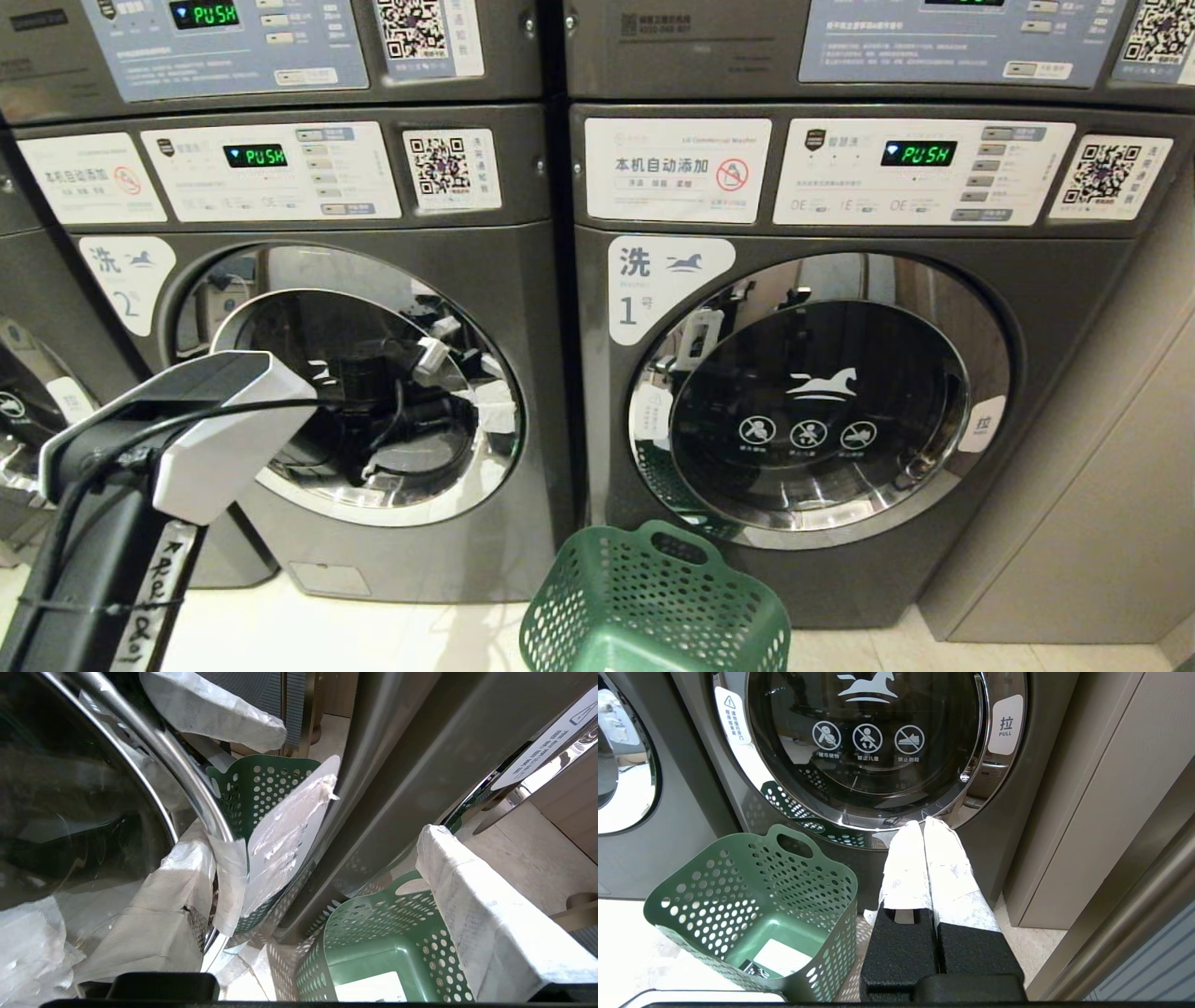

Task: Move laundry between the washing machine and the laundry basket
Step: Open the lid of the washing machine

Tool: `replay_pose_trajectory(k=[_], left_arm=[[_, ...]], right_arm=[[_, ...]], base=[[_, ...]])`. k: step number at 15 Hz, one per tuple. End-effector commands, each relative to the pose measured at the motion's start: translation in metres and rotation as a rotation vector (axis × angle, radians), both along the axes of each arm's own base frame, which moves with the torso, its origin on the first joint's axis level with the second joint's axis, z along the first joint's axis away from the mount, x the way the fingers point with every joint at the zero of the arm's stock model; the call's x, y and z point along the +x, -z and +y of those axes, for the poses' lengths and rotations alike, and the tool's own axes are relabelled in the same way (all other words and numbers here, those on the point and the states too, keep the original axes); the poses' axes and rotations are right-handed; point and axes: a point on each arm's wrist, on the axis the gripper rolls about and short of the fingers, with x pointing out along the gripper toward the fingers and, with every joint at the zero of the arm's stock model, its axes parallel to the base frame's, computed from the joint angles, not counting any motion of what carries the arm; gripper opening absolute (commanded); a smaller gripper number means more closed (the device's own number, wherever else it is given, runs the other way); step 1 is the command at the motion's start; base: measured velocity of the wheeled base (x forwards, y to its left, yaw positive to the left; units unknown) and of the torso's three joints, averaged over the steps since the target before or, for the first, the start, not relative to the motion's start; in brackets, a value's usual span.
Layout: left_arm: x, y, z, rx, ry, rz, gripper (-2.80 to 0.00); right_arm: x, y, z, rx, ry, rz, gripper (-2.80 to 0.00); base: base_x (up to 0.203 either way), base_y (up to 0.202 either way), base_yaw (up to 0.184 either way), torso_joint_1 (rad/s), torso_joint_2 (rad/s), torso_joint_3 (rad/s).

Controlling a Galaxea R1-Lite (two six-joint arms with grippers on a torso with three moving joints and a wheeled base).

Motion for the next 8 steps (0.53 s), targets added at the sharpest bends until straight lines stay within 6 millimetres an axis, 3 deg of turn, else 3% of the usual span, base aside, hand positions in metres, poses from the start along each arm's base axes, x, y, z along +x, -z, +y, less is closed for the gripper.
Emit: replay_pose_trajectory(k=[1, 8], left_arm=[[-0.007, -0.006, -0.012, -0.006, 0.038, -0.01, 0.0], [-0.026, -0.004, -0.009, -0.015, 0.063, -0.016, 0.0]], right_arm=[[0.0, 0.0, 0.0, 0.0, 0.001, -0.001, -2.8], [0.0, 0.0, 0.0, 0.0, 0.0, -0.001, -2.8]], base=[[0.0, 0.0, 0.0, 0.0, 0.0, 0.0], [0.0, 0.0, 0.0, 0.0, 0.0, 0.0]])
